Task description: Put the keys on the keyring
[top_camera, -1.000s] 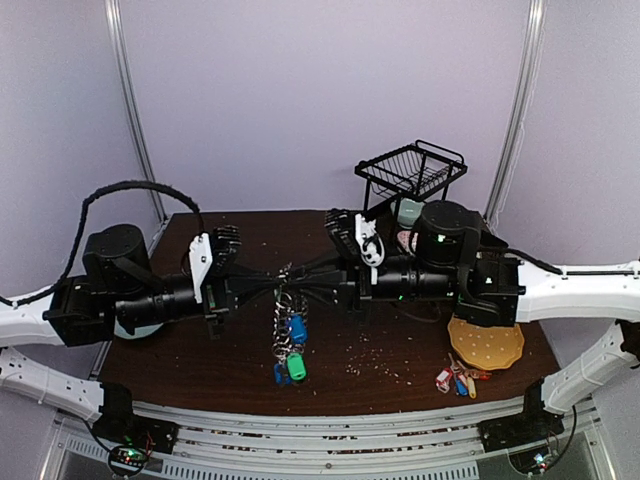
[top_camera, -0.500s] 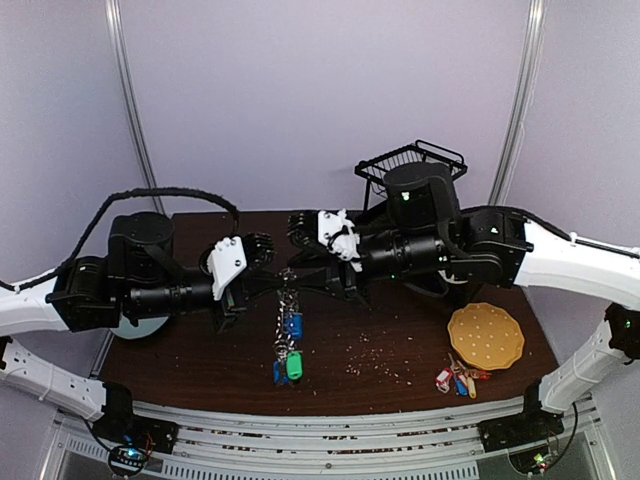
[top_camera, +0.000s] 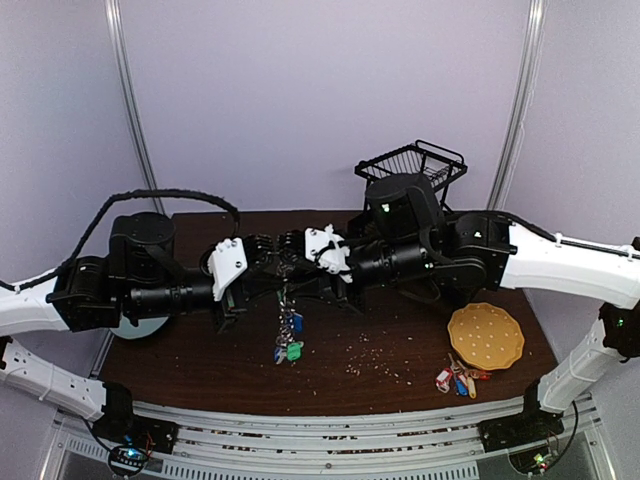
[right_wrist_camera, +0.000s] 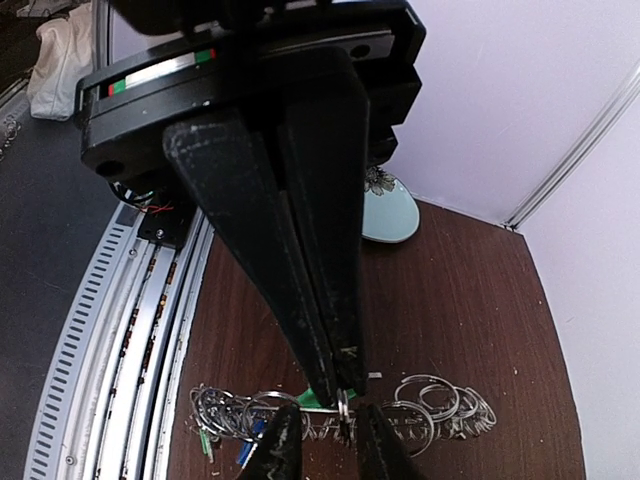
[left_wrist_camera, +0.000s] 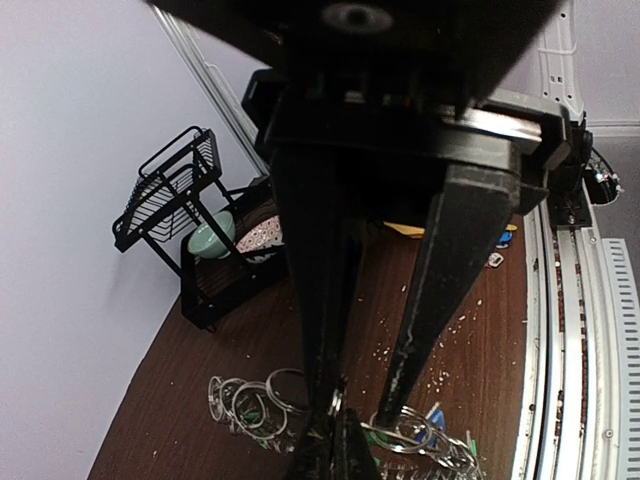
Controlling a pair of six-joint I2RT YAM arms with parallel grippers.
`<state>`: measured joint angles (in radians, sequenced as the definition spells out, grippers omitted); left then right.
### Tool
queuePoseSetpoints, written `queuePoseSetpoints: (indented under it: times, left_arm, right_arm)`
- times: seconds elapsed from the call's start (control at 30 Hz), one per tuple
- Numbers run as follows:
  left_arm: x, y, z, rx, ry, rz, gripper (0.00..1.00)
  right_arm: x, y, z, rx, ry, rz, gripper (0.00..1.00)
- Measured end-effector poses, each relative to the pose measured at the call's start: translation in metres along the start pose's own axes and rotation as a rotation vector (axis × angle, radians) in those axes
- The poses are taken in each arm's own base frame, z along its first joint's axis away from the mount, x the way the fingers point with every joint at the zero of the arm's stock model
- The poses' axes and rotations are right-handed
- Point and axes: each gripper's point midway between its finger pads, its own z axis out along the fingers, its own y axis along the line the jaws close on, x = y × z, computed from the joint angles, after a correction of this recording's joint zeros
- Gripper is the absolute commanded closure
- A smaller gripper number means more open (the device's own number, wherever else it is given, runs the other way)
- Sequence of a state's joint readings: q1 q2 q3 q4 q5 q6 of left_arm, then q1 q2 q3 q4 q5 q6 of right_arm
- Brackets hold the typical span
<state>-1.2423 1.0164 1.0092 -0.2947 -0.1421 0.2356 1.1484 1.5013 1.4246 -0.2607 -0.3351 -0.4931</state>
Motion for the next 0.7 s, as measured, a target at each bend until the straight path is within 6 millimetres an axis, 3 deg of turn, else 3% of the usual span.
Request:
queuePoseSetpoints:
  times: [0.43, 0.57, 0.6, 0.67, 0.7]
  left_arm:
    - [0.0026, -0.0013, 0.0031, 0.005, 0.010, 0.012, 1.00]
    - [0.0042, -0.0021, 0.0035, 0.009, 0.016, 0.018, 1.00]
    - [0.0044, -0.0022, 0.0037, 0.009, 0.017, 0.018, 0.98]
    - [0.0045, -0.0013, 0.0037, 0.003, 0.018, 0.015, 0.73]
    - [0.0039, 0.0003, 0.0031, -0.005, 0.016, 0.014, 0.66]
  right_arm:
    - [-0.0010, -0.0020, -0.0017, 0.007, 0.007, 0.002, 1.00]
    - [0.0008, -0.0010, -0.0018, 0.003, 0.015, 0.004, 1.00]
    - [0.0012, -0.0008, -0.0018, 0.002, 0.016, 0.005, 1.00]
    - [0.0014, -0.0013, -0.0018, 0.005, 0.018, 0.010, 1.00]
    - [0.0009, -0.0020, -0.0018, 0.009, 0.016, 0.018, 1.00]
